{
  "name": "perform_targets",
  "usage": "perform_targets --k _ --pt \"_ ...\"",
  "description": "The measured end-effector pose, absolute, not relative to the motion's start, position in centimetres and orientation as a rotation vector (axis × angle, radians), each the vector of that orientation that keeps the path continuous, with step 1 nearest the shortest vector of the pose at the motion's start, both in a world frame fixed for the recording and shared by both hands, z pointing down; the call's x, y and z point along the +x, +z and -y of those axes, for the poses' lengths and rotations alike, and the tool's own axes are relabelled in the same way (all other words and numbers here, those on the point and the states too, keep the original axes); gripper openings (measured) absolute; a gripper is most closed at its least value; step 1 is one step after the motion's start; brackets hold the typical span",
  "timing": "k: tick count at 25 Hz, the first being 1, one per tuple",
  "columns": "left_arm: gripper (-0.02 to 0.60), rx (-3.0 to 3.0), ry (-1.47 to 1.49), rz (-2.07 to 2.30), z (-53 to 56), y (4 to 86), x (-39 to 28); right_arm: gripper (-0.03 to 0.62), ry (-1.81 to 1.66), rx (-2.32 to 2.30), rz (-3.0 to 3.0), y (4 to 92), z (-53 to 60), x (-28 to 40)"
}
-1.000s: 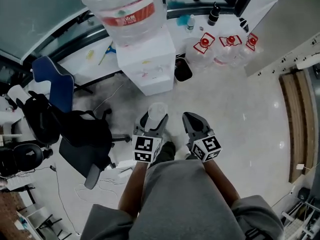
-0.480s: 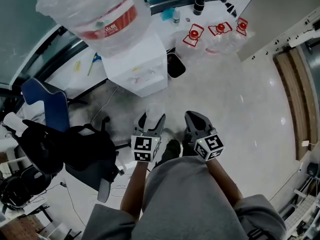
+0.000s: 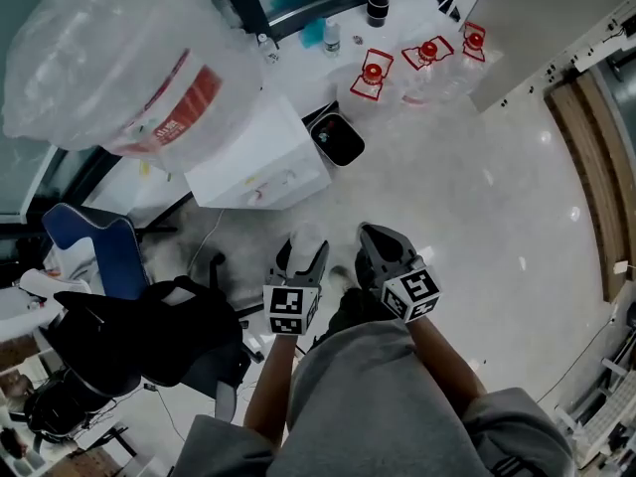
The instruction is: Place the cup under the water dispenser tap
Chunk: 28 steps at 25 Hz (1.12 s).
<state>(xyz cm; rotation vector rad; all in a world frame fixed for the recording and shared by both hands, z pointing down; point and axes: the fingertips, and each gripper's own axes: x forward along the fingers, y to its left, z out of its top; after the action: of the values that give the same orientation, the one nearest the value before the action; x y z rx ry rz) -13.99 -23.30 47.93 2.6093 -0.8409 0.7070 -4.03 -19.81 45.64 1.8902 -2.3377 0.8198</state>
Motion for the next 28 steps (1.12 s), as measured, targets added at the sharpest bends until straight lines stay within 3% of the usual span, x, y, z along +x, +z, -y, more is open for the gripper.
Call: perform_targets --k 16,28 --pt "0.268 2.606 0.78 0.913 28.6 55.2 -8.4 0.012 0.907 1.863 2.368 52.9 29.4 2.5" --pt "0.268 2.524 0.914 0.899 30.7 65.7 -8.5 0.012 1.015 1.918 2.335 61.5 31.9 3.8"
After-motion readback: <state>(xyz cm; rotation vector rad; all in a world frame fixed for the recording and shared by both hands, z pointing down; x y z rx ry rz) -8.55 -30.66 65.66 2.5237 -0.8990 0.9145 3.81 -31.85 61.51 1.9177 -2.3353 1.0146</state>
